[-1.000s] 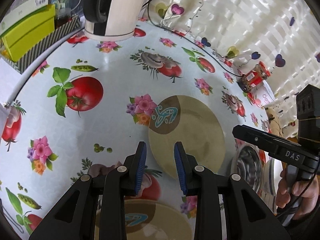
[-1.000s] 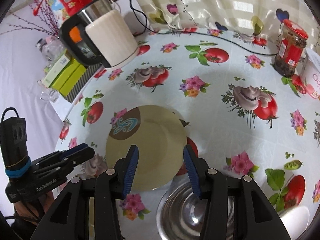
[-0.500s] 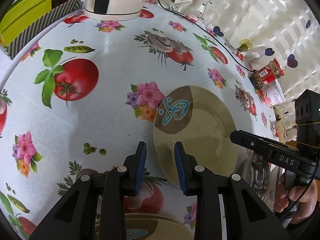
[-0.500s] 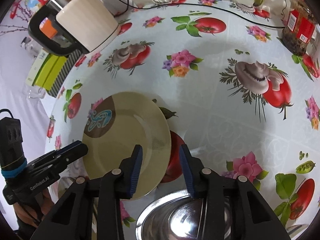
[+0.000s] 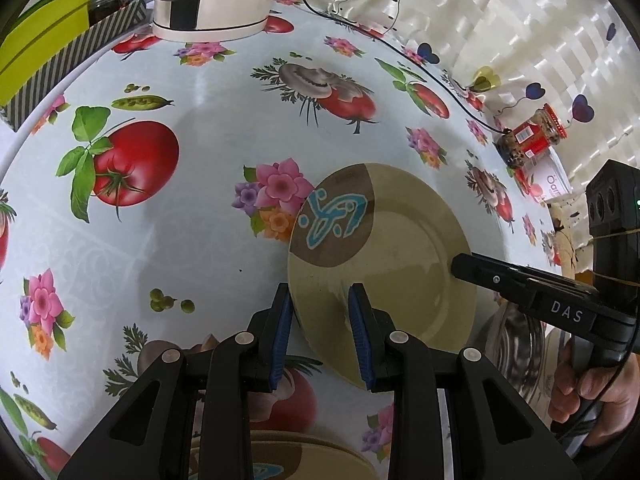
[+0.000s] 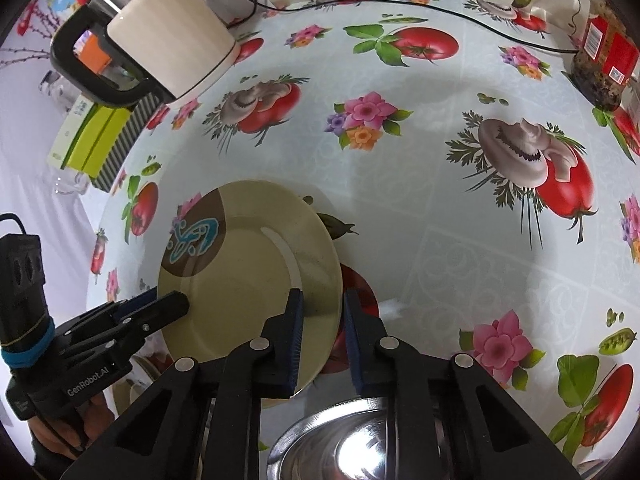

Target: Organize plates and bowls

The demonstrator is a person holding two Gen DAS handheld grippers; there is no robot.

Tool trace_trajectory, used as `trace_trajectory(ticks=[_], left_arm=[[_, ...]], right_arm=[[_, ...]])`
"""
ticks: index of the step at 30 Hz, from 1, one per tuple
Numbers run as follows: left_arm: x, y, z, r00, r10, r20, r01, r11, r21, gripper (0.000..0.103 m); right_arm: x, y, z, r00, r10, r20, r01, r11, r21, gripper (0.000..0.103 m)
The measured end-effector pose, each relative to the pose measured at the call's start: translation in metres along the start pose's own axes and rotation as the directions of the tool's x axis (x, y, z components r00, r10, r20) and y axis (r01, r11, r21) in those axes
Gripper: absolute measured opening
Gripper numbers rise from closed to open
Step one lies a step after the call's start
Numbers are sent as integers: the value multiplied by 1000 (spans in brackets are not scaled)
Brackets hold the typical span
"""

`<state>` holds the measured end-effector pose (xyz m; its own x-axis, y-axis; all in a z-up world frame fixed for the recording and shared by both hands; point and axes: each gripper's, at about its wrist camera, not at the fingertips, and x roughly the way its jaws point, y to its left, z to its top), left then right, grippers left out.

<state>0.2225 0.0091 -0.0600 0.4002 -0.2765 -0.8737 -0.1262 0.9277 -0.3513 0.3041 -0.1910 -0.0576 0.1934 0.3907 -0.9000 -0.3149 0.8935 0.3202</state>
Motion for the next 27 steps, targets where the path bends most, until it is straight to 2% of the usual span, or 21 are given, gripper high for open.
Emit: trace_trajectory(ticks=[27], left_arm=[[-51,8,-16,996,23,82,-23,1000,2,30]], right_arm=[[-31,35,-12,998,28,53,-27,999,-26,19]])
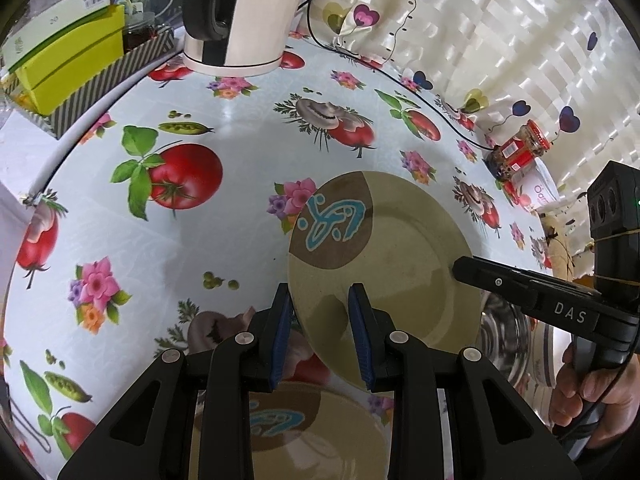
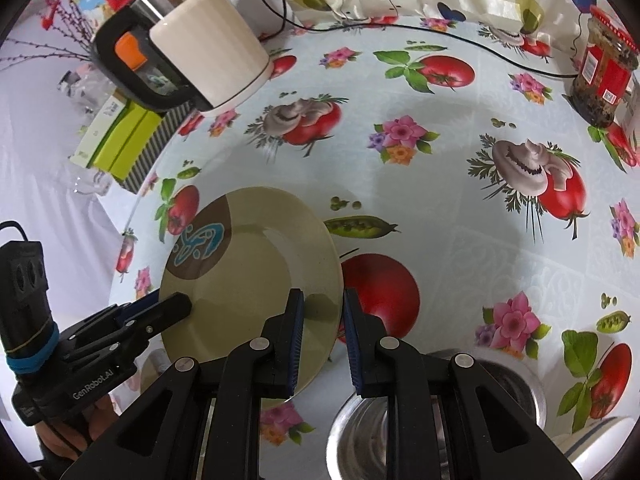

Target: Organize plates and bowls

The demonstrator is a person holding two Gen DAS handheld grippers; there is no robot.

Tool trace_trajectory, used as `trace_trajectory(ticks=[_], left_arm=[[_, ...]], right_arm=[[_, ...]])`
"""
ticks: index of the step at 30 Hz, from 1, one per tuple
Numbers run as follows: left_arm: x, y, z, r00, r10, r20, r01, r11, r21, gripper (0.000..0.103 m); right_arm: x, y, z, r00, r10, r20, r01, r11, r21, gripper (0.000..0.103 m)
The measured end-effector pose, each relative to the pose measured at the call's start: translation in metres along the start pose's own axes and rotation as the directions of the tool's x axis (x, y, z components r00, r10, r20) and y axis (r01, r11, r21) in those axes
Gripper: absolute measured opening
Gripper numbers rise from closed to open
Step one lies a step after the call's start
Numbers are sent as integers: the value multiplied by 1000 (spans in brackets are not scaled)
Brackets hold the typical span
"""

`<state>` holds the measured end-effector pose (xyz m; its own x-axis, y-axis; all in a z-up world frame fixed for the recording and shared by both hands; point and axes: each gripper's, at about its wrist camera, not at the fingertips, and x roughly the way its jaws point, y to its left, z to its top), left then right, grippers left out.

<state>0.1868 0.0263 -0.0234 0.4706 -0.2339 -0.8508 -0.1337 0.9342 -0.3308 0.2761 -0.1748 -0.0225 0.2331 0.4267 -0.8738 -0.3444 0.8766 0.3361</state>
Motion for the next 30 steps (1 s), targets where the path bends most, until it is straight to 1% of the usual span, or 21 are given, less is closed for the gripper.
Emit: trace_trajectory(ticks=[12,30], left_arm=[[-20,9,-20,1000,15,14,-15,1000,-7,30],[-38,27,-52,999,33,20,-32,999,-28,30]], right_arm=[[-8,18,-23,1000,17,-6,-17,1000,-16,19],[-8,43,-56,999,26,-18,-27,999,-38,19]])
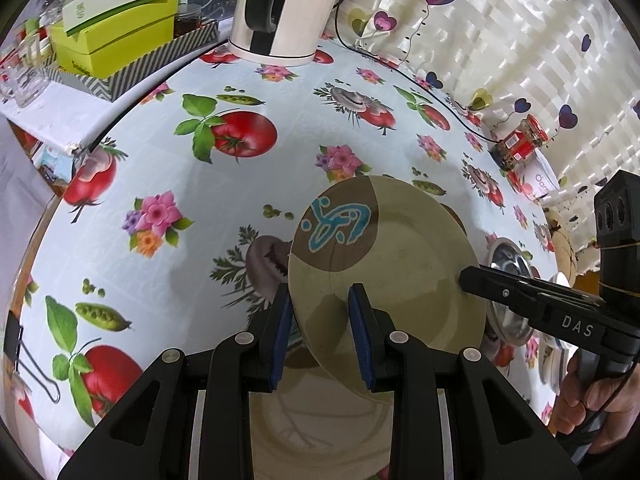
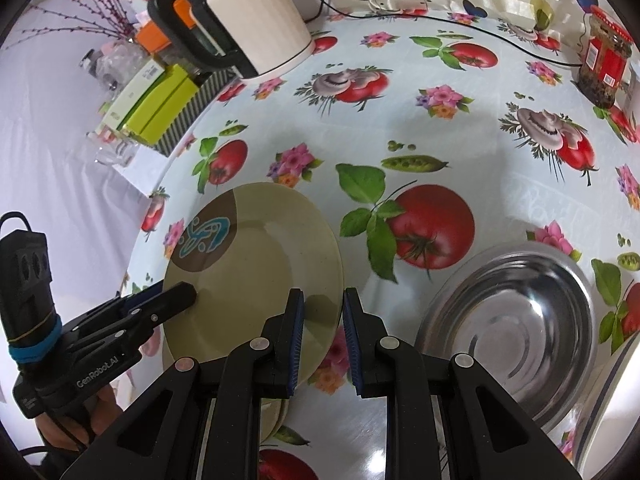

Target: Organize plates and bowls

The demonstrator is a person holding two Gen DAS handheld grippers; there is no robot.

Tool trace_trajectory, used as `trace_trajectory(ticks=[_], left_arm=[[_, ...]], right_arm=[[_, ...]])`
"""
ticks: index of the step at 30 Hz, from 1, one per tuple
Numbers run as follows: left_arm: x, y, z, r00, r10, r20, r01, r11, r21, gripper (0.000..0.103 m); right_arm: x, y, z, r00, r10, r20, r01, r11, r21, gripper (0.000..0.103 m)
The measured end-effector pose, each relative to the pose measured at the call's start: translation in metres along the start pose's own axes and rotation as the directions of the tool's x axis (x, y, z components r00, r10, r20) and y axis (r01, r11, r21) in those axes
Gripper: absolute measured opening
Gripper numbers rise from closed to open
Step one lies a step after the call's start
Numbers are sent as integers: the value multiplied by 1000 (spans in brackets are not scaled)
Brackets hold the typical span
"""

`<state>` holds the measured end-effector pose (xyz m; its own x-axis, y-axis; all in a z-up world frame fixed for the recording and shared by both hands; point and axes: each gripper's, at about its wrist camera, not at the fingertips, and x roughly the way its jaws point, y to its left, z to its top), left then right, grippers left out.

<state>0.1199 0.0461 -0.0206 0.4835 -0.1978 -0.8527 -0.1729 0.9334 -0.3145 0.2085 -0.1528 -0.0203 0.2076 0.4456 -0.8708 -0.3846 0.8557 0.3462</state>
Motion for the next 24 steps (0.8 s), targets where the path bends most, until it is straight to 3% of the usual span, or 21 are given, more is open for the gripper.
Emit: trace_trajectory(ticks=[24], left_arm=[[-19,26,-41,1000,31,0,-31,999,-18,30]], right_arm=[[10,28,-44,999,29,-39,-29,1000,-8,19]])
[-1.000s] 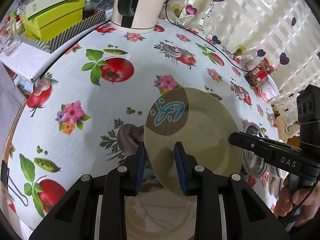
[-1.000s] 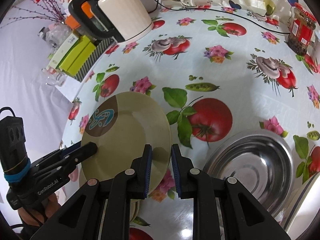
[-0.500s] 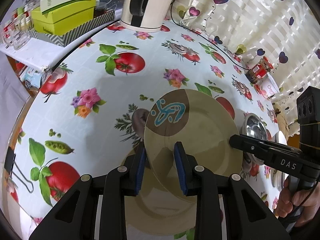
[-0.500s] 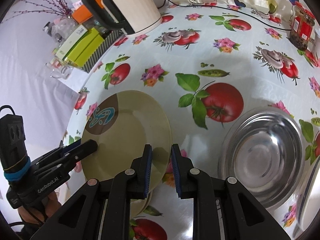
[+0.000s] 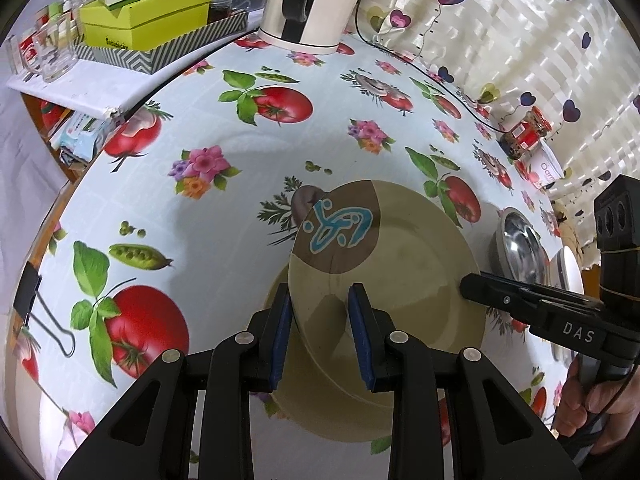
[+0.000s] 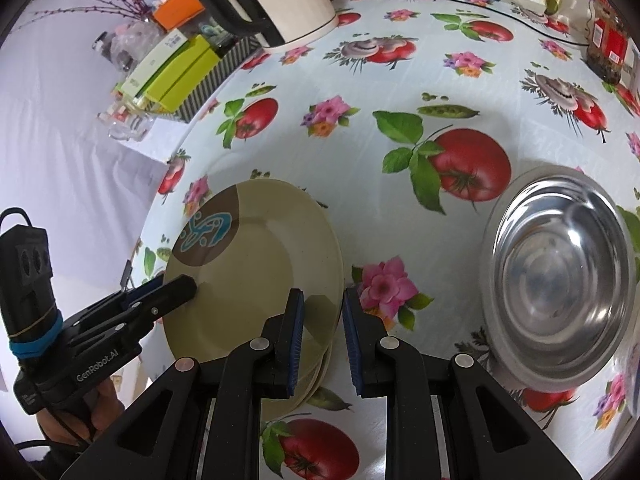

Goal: Organize plates and bowls
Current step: 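Lower the beige plate onto the plate stack with the right gripper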

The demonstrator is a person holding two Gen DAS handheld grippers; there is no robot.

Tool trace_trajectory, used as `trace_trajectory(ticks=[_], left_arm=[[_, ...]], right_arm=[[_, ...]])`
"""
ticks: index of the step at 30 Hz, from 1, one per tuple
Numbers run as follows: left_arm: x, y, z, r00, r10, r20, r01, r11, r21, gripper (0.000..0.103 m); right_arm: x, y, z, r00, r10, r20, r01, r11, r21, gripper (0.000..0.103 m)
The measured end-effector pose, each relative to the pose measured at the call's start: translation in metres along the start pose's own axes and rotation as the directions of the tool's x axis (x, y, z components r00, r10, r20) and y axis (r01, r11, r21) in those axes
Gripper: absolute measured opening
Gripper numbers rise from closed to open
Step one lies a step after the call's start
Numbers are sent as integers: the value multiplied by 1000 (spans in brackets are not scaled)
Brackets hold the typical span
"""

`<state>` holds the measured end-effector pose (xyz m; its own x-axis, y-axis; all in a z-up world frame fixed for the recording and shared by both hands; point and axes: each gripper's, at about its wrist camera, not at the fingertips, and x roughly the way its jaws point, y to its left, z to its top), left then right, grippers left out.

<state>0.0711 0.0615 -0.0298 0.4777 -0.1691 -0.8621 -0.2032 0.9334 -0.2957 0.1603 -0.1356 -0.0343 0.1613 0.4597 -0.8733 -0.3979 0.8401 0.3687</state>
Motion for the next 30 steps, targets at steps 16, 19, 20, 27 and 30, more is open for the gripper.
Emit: trace_trajectory(ticks=[16,19,20,27,30], left_arm=[[-6,3,-16,1000,13,6,-13,1000,7,30],[-6,5,-22,1000,14,4,-14,1000,5,30],[-6,6,-23,1000,15,2,-15,1000,3,30],[-4,8,-24,1000,15,-7,-15,1000,1,30],[-4,8,-24,1000,17,-7,-17,1000,3,30]], right_arm=[[6,3,-22,1000,23,-18,-23,1000,11,19],[7,4,-24,1000,21,-21,-21,1000,7,19],[7,4,-25,1000,20,-22,-19,1000,5,19],[8,10,-28,1000,-1,-24,1,1000,-20,21],[9,11,-29,1000,-12,-23,11,999,-31,21]])
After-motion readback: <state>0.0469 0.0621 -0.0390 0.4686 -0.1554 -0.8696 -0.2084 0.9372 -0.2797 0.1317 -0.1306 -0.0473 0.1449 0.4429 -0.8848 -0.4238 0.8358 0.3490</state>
